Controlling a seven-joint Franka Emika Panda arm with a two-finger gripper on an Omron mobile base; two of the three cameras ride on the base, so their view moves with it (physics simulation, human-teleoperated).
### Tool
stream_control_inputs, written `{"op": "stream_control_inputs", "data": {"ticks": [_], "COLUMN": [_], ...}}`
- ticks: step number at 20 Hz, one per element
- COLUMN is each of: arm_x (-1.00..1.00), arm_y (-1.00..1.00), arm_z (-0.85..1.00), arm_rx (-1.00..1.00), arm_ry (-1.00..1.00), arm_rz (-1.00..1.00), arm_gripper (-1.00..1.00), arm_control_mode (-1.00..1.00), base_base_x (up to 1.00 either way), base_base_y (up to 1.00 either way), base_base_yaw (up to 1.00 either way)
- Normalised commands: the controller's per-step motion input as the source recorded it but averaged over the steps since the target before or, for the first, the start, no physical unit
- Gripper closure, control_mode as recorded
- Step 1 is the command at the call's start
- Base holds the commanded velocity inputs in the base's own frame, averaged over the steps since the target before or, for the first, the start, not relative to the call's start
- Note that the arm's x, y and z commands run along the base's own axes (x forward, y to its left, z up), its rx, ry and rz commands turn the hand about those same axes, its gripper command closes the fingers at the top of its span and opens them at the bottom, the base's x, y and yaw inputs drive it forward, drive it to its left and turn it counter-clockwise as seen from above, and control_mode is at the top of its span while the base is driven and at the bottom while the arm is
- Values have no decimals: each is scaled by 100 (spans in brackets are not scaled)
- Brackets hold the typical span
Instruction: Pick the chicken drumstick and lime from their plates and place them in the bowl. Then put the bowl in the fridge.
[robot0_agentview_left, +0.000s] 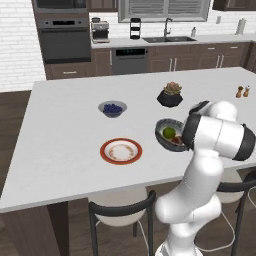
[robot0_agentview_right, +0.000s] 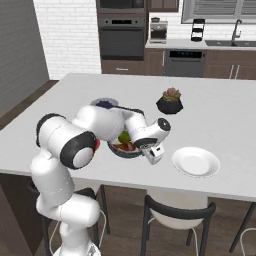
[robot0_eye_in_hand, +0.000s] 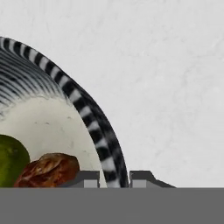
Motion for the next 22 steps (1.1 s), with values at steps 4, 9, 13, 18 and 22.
{"op": "stream_control_inputs", "data": {"ticks": [4, 9, 13, 18, 22], "arm_x": [-100, -65, -26, -48, -68], "arm_y": [37, 73, 51, 19, 18], "arm_z": [98, 94, 68, 50, 40], "arm_rx": [-11, -13, 0, 4, 7], "arm_ry": [-25, 11, 32, 19, 6], "arm_rz": [-1, -21, -48, -58, -60], "arm_gripper": [100, 100, 100, 100, 100], "arm_control_mode": [-100, -100, -100, -100, -100], "base_base_x": [0, 0, 0, 0, 0], "base_base_y": [0, 0, 0, 0, 0], "base_base_yaw": [0, 0, 0, 0, 0]}}
